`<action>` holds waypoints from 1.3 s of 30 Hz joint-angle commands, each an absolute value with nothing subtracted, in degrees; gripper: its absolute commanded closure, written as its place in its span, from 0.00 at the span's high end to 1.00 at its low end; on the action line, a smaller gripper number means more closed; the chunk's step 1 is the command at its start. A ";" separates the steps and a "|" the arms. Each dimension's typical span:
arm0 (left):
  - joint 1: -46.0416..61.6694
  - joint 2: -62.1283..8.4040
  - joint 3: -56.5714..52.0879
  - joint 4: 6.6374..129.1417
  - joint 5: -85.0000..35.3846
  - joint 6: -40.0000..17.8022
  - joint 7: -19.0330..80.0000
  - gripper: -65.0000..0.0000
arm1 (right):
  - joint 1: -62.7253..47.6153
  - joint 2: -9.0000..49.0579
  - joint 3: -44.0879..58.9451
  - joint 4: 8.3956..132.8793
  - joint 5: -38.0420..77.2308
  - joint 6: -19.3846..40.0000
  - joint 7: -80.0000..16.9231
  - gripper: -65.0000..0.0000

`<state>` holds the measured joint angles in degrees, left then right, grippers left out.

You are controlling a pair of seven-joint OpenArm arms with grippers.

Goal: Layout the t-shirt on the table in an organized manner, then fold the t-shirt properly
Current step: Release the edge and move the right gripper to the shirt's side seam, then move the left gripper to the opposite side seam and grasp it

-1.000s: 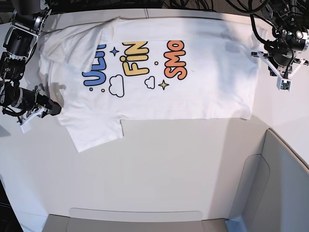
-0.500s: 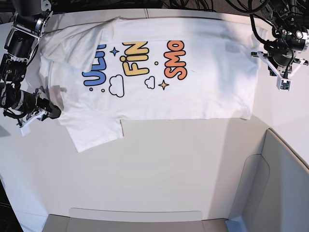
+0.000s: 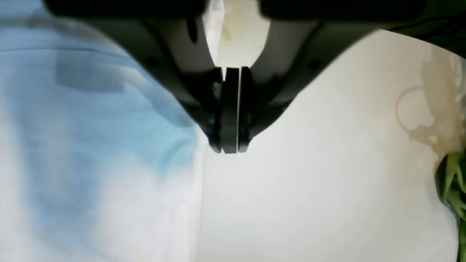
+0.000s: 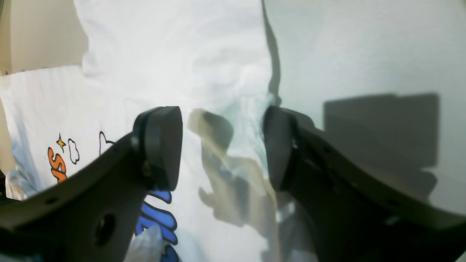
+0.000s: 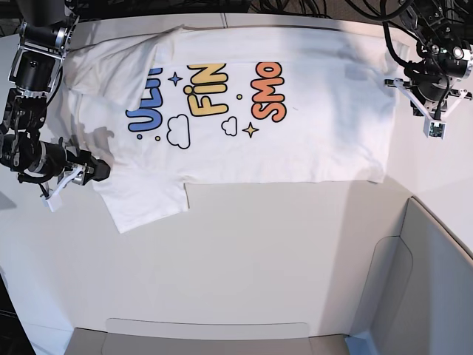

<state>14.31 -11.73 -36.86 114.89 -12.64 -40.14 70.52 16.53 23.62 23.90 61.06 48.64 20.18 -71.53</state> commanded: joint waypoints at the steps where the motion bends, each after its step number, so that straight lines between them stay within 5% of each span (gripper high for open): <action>1: 14.11 -12.53 -37.05 115.74 -12.88 -40.00 69.85 0.00 | 17.98 24.40 24.31 60.62 49.54 20.88 -70.29 0.55; 15: 7.78 -14.55 -37.05 114.59 -12.79 -40.00 72.66 0.00 | 17.71 24.48 24.22 55.34 49.54 21.05 -68.00 0.52; 20: -3.91 -16.40 -37.32 103.25 -12.79 -40.00 77.41 0.14 | 17.71 24.13 24.22 55.25 49.54 21.05 -68.00 0.24; 24: -12.97 -18.07 -37.14 88.57 -12.79 -40.00 77.85 0.15 | 17.63 23.96 24.22 55.08 49.54 20.88 -68.00 0.00; 30: -23.43 -20.97 -37.23 65.63 -13.14 -40.00 77.67 0.15 | 17.54 24.04 24.22 55.08 49.54 20.97 -68.00 0.00; 39: -25.01 -20.97 -37.58 60.53 -13.41 -40.00 77.85 0.17 | 17.54 22.90 24.22 55.08 49.54 20.97 -68.09 0.00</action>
<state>-23.97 -20.16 -37.52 60.07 -13.52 -39.94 77.58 16.82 22.26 24.21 54.48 50.17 21.02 -67.61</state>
